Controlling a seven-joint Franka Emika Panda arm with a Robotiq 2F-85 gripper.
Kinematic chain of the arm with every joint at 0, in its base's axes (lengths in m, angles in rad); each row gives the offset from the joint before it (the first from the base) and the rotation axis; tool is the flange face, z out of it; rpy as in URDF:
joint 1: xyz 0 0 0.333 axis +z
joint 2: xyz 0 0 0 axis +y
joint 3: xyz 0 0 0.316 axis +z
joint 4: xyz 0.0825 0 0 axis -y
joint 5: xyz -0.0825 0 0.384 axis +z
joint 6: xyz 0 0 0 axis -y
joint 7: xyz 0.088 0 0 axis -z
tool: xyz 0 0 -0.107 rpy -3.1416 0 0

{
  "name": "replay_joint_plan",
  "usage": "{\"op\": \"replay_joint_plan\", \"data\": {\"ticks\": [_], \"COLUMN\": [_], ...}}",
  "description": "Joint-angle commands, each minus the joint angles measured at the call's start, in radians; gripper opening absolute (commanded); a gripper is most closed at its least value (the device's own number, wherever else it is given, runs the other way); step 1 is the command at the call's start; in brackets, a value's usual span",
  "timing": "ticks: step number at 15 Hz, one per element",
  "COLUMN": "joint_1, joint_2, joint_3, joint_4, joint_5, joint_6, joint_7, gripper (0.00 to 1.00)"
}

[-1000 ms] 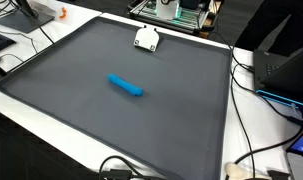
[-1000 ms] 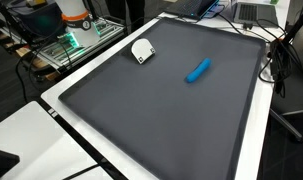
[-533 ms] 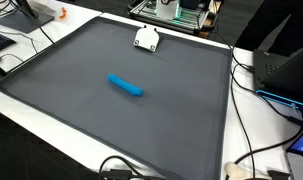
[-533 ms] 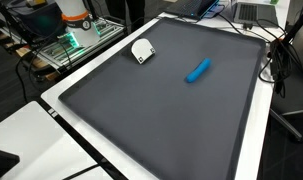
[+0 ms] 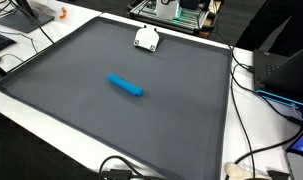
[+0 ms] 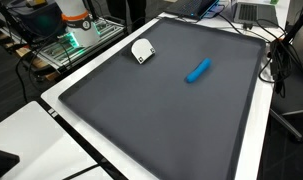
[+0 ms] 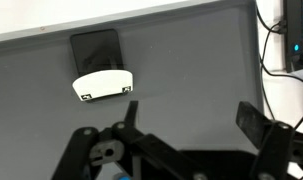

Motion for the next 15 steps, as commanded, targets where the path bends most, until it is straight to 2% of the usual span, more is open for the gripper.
{"op": "replay_joint_plan", "data": {"ticks": [1,9,12,13,15], "joint_1": [-0.023,-0.066,-0.072,-0.058,-0.057], "joint_2": [-0.023,-0.007,0.039,0.017,0.027], "joint_3": [-0.006,0.027,0.043,0.019,0.020], "joint_4": [-0.128,-0.287,-0.315,-0.288,-0.289], "joint_5": [0.084,0.133,0.130,0.104,0.102], "joint_6": [0.110,0.367,0.448,0.400,0.406], "joint_7": [0.094,0.402,0.534,0.470,0.479], "gripper": [1.00,1.00,1.00,1.00,1.00]}}
